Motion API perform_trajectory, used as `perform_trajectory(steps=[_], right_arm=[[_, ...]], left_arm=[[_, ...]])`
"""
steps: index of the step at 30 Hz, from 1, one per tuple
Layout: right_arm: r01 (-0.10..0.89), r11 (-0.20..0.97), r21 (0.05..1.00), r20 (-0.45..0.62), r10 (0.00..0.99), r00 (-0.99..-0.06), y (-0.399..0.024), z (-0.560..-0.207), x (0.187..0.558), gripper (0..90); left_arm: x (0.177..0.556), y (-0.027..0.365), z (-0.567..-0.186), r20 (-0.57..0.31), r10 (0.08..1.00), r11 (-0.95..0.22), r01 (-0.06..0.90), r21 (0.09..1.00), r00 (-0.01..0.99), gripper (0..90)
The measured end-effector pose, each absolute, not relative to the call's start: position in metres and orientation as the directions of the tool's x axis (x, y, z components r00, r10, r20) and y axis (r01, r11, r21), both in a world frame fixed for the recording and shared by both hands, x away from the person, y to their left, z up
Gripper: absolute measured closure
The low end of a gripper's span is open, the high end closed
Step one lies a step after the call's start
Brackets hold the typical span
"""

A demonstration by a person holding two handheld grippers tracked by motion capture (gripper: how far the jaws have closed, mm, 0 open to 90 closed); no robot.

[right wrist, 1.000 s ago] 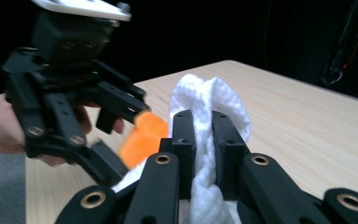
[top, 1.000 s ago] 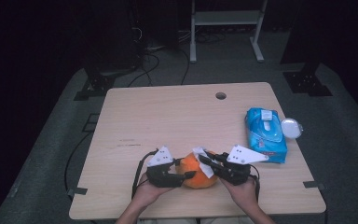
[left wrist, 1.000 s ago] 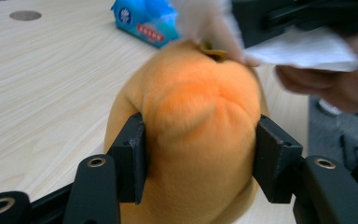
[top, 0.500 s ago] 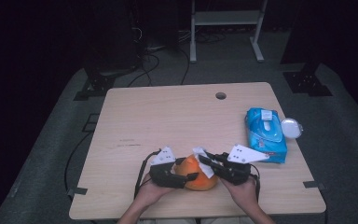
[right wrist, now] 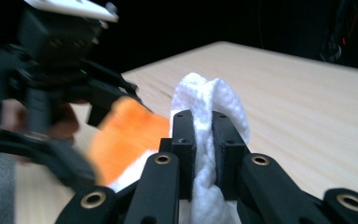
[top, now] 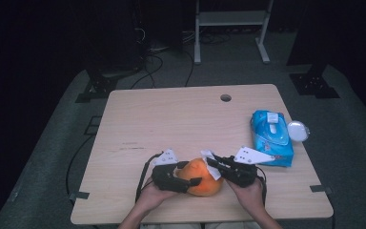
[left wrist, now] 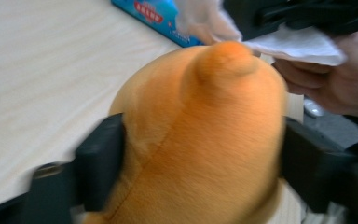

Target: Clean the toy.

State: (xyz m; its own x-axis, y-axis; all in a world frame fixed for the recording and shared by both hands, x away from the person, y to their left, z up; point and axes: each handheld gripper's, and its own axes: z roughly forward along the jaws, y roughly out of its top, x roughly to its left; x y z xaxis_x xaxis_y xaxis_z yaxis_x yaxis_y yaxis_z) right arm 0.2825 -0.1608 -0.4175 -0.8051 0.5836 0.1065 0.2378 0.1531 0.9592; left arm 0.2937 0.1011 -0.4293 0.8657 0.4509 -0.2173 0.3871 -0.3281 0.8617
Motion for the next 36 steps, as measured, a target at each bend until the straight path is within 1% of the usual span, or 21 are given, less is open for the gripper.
perform_trajectory(steps=[1, 2, 4, 5, 6, 7, 10, 13, 14, 15, 16, 18, 19, 20, 22, 23, 25, 27, 30, 32, 36], right_arm=[[0.218, 0.145, 0.965, 0.098, 0.571, -0.815, -0.159, -0.412, 0.278, 80.6], [0.197, 0.139, 0.971, 0.089, 0.553, -0.828, -0.156, -0.408, 0.274, 80.5], [0.176, 0.141, 0.974, 0.073, 0.540, -0.838, -0.153, -0.404, 0.270, 80.5], [0.151, 0.151, 0.977, 0.047, 0.539, -0.841, -0.150, -0.402, 0.267, 80.5], [0.161, 0.144, 0.976, 0.059, 0.540, -0.840, -0.152, -0.404, 0.269, 80.6], [0.184, 0.145, 0.972, 0.076, 0.545, -0.835, -0.154, -0.407, 0.272, 80.6], [0.239, 0.159, 0.958, 0.111, 0.564, -0.818, -0.159, -0.424, 0.282, 80.6], [0.262, 0.151, 0.953, 0.125, 0.594, -0.795, -0.167, -0.427, 0.288, 80.6], [0.262, 0.151, 0.953, 0.125, 0.594, -0.795, -0.167, -0.427, 0.288, 80.6], [0.279, 0.140, 0.950, 0.137, 0.615, -0.777, -0.172, -0.428, 0.292, 80.6], [0.287, 0.137, 0.948, 0.145, 0.618, -0.773, -0.174, -0.429, 0.294, 80.6], [0.298, 0.127, 0.946, 0.160, 0.616, -0.771, -0.175, -0.429, 0.294, 80.6], [0.280, 0.129, 0.951, 0.144, 0.617, -0.773, -0.174, -0.424, 0.290, 80.6], [0.261, 0.120, 0.958, 0.135, 0.614, -0.777, -0.174, -0.419, 0.287, 80.6], [0.218, 0.098, 0.971, 0.118, 0.597, -0.794, -0.173, -0.407, 0.280, 80.6], [0.196, 0.100, 0.976, 0.100, 0.592, -0.800, -0.171, -0.402, 0.277, 80.5], [0.167, 0.098, 0.981, 0.078, 0.588, -0.805, -0.169, -0.399, 0.273, 80.6], [0.169, 0.066, 0.983, 0.098, 0.587, -0.803, -0.173, -0.398, 0.273, 80.6], [0.159, 0.056, 0.986, 0.095, 0.593, -0.800, -0.176, -0.396, 0.271, 80.6], [0.153, 0.052, 0.987, 0.093, 0.589, -0.803, -0.175, -0.395, 0.269, 80.6], [0.123, 0.090, 0.988, 0.048, 0.581, -0.812, -0.171, -0.395, 0.267, 80.6]], left_arm=[[0.292, 0.101, -0.425, -0.201, 0.457, -0.324, 0.373, 0.869, 0.866, 33.5], [0.291, 0.101, -0.422, -0.195, 0.456, -0.319, 0.364, 0.875, 0.868, 35.9], [0.290, 0.100, -0.418, -0.177, 0.461, -0.321, 0.350, 0.880, 0.869, 36.6], [0.287, 0.101, -0.413, -0.172, 0.458, -0.319, 0.341, 0.884, 0.872, 36.2], [0.286, 0.101, -0.414, -0.170, 0.457, -0.325, 0.341, 0.882, 0.873, 35.0], [0.286, 0.100, -0.416, -0.179, 0.452, -0.331, 0.351, 0.876, 0.874, 32.6], [0.292, 0.101, -0.420, -0.215, 0.429, -0.326, 0.372, 0.869, 0.877, 16.5], [0.298, 0.107, -0.422, -0.231, 0.449, -0.326, 0.399, 0.857, 0.863, 5.0], [0.302, 0.110, -0.425, -0.256, 0.464, -0.317, 0.429, 0.846, 0.848, 5.0], [0.307, 0.113, -0.433, -0.316, 0.455, -0.302, 0.478, 0.825, 0.832, 4.1], [0.308, 0.112, -0.436, -0.329, 0.438, -0.297, 0.480, 0.826, 0.837, 5.6], [0.307, 0.110, -0.437, -0.328, 0.418, -0.302, 0.470, 0.829, 0.847, 14.9], [0.302, 0.107, -0.432, -0.270, 0.423, -0.318, 0.421, 0.849, 0.865, 21.4], [0.299, 0.106, -0.429, -0.248, 0.423, -0.325, 0.401, 0.857, 0.872, 28.2], [0.295, 0.105, -0.424, -0.207, 0.434, -0.335, 0.371, 0.866, 0.877, 35.7], [0.292, 0.104, -0.421, -0.192, 0.440, -0.334, 0.358, 0.872, 0.877, 37.9], [0.288, 0.105, -0.413, -0.155, 0.453, -0.329, 0.327, 0.886, 0.878, 40.3], [0.286, 0.105, -0.408, -0.145, 0.454, -0.324, 0.315, 0.892, 0.879, 41.1], [0.285, 0.101, -0.406, -0.112, 0.476, -0.346, 0.303, 0.888, 0.873, 41.3], [0.285, 0.100, -0.407, -0.112, 0.478, -0.350, 0.306, 0.885, 0.871, 41.3], [0.283, 0.093, -0.411, -0.071, 0.489, -0.398, 0.295, 0.869, 0.869, 41.0]])
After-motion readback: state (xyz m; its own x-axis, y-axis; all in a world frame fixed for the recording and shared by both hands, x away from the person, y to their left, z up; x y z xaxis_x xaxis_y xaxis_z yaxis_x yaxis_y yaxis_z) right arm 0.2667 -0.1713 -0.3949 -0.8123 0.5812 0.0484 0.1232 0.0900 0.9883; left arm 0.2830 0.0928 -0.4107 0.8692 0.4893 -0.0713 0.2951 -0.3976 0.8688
